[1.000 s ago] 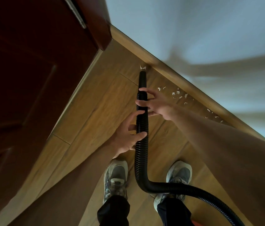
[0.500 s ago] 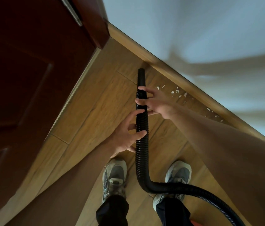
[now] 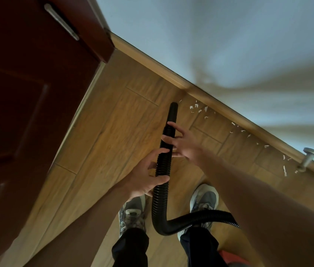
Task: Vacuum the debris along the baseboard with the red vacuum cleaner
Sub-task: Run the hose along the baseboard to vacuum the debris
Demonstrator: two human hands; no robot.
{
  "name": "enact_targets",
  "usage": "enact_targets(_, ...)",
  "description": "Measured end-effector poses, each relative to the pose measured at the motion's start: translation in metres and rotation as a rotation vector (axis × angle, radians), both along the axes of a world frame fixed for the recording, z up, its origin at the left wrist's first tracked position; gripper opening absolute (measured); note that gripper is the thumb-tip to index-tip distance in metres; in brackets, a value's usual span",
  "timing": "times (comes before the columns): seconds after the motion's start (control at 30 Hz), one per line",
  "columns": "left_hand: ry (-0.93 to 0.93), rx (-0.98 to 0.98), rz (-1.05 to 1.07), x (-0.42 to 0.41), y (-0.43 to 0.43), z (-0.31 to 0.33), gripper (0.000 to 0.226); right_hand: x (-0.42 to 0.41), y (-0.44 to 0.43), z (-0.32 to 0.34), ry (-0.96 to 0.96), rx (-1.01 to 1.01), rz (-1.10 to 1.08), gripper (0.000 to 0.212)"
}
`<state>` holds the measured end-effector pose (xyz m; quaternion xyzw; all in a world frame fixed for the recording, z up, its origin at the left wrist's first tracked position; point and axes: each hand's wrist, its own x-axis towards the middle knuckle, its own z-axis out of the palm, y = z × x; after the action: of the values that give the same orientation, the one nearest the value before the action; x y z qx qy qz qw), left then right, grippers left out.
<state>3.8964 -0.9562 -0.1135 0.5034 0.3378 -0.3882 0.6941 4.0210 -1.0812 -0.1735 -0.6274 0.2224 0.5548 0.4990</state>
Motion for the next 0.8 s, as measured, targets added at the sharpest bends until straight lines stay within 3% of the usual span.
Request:
enact_targets(0.2, -0.017, 0.005, -0.022, 0.014, -0.009, -0.001, 0.065, 0.008, -0.013, -0.003, 0.007, 0.031, -0.043, 0.068)
enact_targets(0.8, 0.010, -0.038, -0.168, 0.028, -0.036, 0.006, 0.065, -0.007, -0.062, -0.002, 0.038, 0.007, -0.234, 0.067)
